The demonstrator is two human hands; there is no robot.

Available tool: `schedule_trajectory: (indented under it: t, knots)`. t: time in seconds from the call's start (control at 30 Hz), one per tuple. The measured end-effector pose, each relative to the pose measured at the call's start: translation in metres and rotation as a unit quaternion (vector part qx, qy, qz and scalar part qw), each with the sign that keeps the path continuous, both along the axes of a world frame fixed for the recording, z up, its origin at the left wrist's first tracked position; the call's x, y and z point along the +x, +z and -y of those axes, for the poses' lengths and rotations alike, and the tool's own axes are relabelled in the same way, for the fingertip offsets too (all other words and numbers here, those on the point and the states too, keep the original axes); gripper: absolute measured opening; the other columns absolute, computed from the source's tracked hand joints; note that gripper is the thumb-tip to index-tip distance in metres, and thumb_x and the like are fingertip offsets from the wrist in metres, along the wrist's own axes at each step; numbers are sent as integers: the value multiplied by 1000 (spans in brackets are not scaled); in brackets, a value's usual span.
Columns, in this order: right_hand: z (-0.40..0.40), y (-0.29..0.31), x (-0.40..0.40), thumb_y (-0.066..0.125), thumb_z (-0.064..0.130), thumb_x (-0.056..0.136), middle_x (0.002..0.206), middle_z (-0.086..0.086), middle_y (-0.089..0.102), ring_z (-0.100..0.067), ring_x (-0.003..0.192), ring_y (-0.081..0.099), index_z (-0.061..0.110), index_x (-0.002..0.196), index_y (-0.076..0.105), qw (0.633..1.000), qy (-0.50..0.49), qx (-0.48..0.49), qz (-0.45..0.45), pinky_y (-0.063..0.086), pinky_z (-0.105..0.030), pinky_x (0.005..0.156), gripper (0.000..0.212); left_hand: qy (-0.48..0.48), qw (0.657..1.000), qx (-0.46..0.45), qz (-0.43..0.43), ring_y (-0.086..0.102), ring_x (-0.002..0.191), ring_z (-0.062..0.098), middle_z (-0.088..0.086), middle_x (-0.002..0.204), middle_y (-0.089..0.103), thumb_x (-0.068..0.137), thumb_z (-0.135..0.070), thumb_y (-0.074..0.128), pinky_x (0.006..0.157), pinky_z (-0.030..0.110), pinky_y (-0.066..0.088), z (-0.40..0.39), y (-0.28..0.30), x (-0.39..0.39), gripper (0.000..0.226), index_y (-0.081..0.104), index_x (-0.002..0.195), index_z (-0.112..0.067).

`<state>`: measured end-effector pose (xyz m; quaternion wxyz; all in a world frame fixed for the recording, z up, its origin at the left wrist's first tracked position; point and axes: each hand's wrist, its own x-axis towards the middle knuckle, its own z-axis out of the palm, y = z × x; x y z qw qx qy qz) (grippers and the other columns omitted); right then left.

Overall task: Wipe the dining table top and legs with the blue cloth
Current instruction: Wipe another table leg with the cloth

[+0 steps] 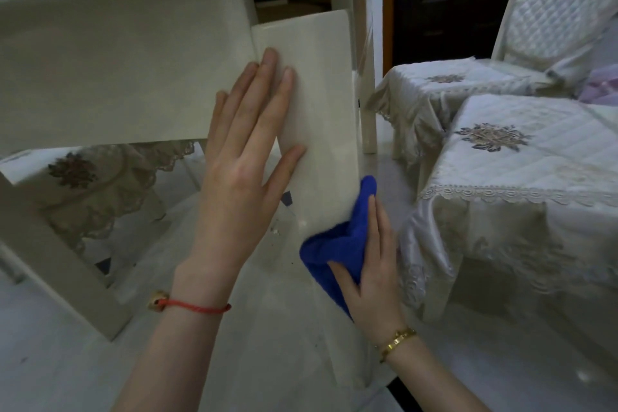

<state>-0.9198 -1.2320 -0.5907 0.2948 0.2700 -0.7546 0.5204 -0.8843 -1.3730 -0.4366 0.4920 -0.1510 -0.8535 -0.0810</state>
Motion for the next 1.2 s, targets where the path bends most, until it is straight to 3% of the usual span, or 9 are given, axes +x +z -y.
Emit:
schedule_trajectory:
  t: [0.1, 0.23, 0.47, 0.63, 0.7, 0.8, 0.93, 1.07, 1.2]
  knots:
    - [3, 26, -6, 41, 59, 92, 159, 17, 5, 0, 144, 13, 32, 153, 3, 1000, -1, -11, -20, 21, -34, 119, 76, -3, 1000, 6, 0, 18, 150, 26, 13, 158, 22, 98, -15, 57, 121, 54, 20, -1, -1, 0, 59, 29, 148, -3]
    - [15, 79, -17, 52, 44, 93, 158, -5, 17, -14, 145, 22, 16, 152, 12, 993, -38, -54, -96, 25, -38, 118, 76, -8, 1000, 8, 3, 18, 150, 25, 11, 158, 20, 97, -14, 59, 122, 52, 18, 1, 0, -2, 60, 29, 148, -4]
    - [5, -3, -1, 39, 61, 92, 157, 24, 4, -4, 144, 18, 44, 150, 0, 999, -21, -20, -16, 27, -45, 115, 72, -13, 1000, 16, 5, 16, 150, 22, 8, 159, 20, 97, -14, 59, 121, 54, 19, 0, -1, -1, 61, 28, 149, -5]
    - [10, 59, -17, 49, 49, 93, 158, 0, 18, -9, 144, 22, 22, 152, 12, 996, -14, -65, -66, 24, -32, 118, 75, -17, 1000, 21, 8, 17, 150, 24, 11, 159, 20, 98, -16, 58, 122, 53, 17, 0, 0, 0, 60, 28, 148, -4]
    - [12, 63, -19, 52, 46, 92, 157, -2, 20, -4, 141, 23, 19, 152, 14, 994, -18, -80, -74, 23, -28, 116, 76, -19, 999, 24, 7, 17, 150, 25, 13, 159, 20, 98, -15, 58, 122, 53, 17, -1, 0, -1, 60, 28, 148, -3]
    - [10, 27, -12, 48, 50, 93, 157, 7, 15, 3, 140, 18, 25, 153, 10, 997, -26, -53, -46, 17, -19, 116, 75, -24, 1000, 19, -1, 18, 150, 27, 16, 158, 22, 98, -14, 57, 121, 54, 20, -3, -2, 0, 58, 30, 147, -1]
    - [1, -44, 4, 39, 56, 94, 157, 23, 5, 3, 143, 13, 39, 151, 0, 999, -41, 5, 14, 12, -19, 118, 71, -12, 999, 18, -40, 31, 144, 30, 17, 151, 34, 96, -9, 59, 117, 53, 30, -8, -29, 8, 49, 41, 141, 3]
    - [-9, -97, 16, 34, 58, 96, 156, 26, 5, 2, 143, 16, 40, 151, 2, 997, -64, -13, 46, 23, -34, 116, 66, 8, 999, -25, -34, 38, 140, 33, 18, 147, 39, 93, -8, 64, 112, 56, 36, -18, -87, 20, 49, 46, 137, 1]
    - [5, -100, 18, 39, 55, 96, 157, 24, 3, -5, 145, 16, 35, 152, 3, 997, -56, -37, 46, 24, -39, 118, 70, 1, 999, -37, 15, 33, 142, 34, 19, 149, 35, 93, -13, 65, 110, 59, 37, -15, -123, 20, 53, 44, 139, 2]
